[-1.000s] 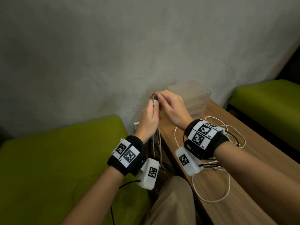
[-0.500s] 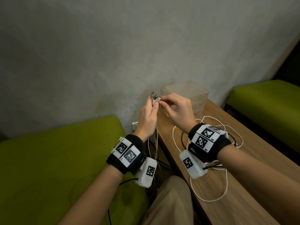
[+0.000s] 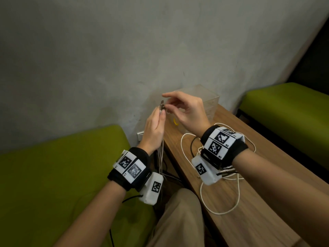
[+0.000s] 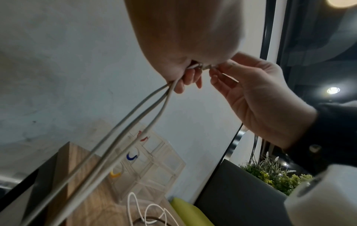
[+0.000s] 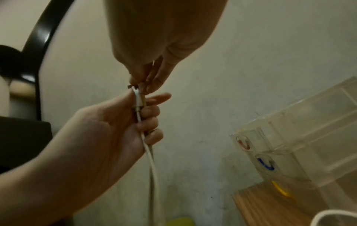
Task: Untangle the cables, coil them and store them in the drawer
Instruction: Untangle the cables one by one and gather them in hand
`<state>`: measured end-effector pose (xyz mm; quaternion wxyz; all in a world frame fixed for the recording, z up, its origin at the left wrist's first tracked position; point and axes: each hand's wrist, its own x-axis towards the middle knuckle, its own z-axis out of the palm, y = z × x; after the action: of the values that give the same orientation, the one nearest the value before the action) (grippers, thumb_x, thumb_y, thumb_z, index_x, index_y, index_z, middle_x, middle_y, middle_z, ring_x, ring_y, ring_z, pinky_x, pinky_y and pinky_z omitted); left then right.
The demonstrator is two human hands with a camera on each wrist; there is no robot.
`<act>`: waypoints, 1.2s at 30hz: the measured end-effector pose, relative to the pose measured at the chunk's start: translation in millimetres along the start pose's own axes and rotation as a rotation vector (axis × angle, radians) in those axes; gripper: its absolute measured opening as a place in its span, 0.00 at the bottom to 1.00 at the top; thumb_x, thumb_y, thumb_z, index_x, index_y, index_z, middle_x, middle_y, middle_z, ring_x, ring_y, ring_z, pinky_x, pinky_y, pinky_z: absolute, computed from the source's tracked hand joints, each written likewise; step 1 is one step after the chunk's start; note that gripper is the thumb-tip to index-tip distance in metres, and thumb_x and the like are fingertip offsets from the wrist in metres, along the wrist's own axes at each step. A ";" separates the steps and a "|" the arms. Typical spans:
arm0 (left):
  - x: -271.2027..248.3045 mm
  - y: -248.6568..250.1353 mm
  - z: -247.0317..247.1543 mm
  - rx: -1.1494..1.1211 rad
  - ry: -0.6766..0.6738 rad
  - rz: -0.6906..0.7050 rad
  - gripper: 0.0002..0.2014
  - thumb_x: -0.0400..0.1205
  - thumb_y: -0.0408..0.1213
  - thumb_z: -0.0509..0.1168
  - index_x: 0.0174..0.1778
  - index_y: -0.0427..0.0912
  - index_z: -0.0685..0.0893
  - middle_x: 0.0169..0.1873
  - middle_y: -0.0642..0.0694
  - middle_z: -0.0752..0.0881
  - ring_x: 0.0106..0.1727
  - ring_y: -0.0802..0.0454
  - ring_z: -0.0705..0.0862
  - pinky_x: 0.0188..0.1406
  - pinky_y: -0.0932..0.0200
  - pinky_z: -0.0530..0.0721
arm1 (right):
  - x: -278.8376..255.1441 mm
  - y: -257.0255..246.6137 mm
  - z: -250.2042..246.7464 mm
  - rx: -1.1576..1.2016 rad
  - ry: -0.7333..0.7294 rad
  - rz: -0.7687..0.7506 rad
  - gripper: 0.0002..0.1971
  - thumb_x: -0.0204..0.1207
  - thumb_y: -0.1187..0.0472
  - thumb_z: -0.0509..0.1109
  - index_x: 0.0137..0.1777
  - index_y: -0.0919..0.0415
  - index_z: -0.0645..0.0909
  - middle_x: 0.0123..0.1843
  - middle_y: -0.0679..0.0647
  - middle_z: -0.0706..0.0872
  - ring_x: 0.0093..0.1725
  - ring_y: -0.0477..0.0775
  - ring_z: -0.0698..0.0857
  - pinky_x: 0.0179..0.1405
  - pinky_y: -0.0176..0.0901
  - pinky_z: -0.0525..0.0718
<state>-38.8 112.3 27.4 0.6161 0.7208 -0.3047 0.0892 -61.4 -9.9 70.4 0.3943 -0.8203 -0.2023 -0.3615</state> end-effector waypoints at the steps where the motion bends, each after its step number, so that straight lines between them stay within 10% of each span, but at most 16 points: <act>1: 0.6 -0.9 0.3 0.032 -0.007 0.008 0.11 0.87 0.36 0.47 0.51 0.40 0.75 0.38 0.55 0.79 0.39 0.72 0.79 0.38 0.74 0.73 | -0.9 0.7 -1.5 -0.001 -0.018 -0.002 0.14 0.73 0.68 0.71 0.59 0.65 0.82 0.42 0.55 0.88 0.39 0.46 0.86 0.45 0.38 0.86; 10: 0.3 -6.6 16.7 0.173 -0.007 0.070 0.11 0.85 0.33 0.54 0.50 0.30 0.79 0.36 0.35 0.85 0.34 0.47 0.81 0.33 0.57 0.75 | -10.5 15.4 -19.7 -0.023 -0.102 0.215 0.11 0.68 0.61 0.77 0.49 0.64 0.86 0.39 0.50 0.85 0.37 0.38 0.82 0.44 0.41 0.85; 15: -2.8 -3.3 35.1 0.237 -0.039 0.067 0.11 0.86 0.34 0.54 0.53 0.33 0.80 0.37 0.46 0.82 0.37 0.54 0.80 0.32 0.76 0.71 | -11.6 19.2 -34.6 -0.050 -0.208 0.279 0.09 0.72 0.55 0.74 0.45 0.62 0.87 0.37 0.55 0.89 0.37 0.50 0.87 0.42 0.43 0.85; 23: -7.3 4.3 63.0 0.208 -0.269 -0.036 0.13 0.87 0.36 0.50 0.50 0.30 0.76 0.35 0.44 0.79 0.36 0.51 0.77 0.34 0.63 0.66 | -10.4 20.1 -68.2 -0.310 -0.432 0.164 0.07 0.72 0.60 0.75 0.41 0.64 0.89 0.37 0.56 0.90 0.36 0.47 0.85 0.38 0.26 0.78; 31: -2.6 14.8 73.7 0.152 -0.194 0.035 0.10 0.87 0.34 0.50 0.47 0.35 0.75 0.30 0.53 0.78 0.29 0.66 0.78 0.28 0.70 0.72 | -50.1 37.1 -78.6 0.124 -0.063 0.589 0.10 0.82 0.58 0.61 0.45 0.61 0.81 0.33 0.53 0.85 0.27 0.47 0.84 0.26 0.34 0.81; 36: -3.8 12.7 76.7 0.094 -0.232 -0.021 0.11 0.87 0.39 0.48 0.43 0.43 0.71 0.27 0.53 0.72 0.28 0.56 0.73 0.32 0.56 0.71 | -123.1 60.5 -52.3 -0.526 -0.942 0.499 0.08 0.71 0.61 0.69 0.41 0.67 0.84 0.39 0.61 0.87 0.38 0.57 0.85 0.41 0.49 0.83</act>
<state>-67.8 40.6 18.9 0.5431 0.7575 -0.3621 0.0130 -127.6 -94.0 -30.2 0.1185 -0.9853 -0.0600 0.1073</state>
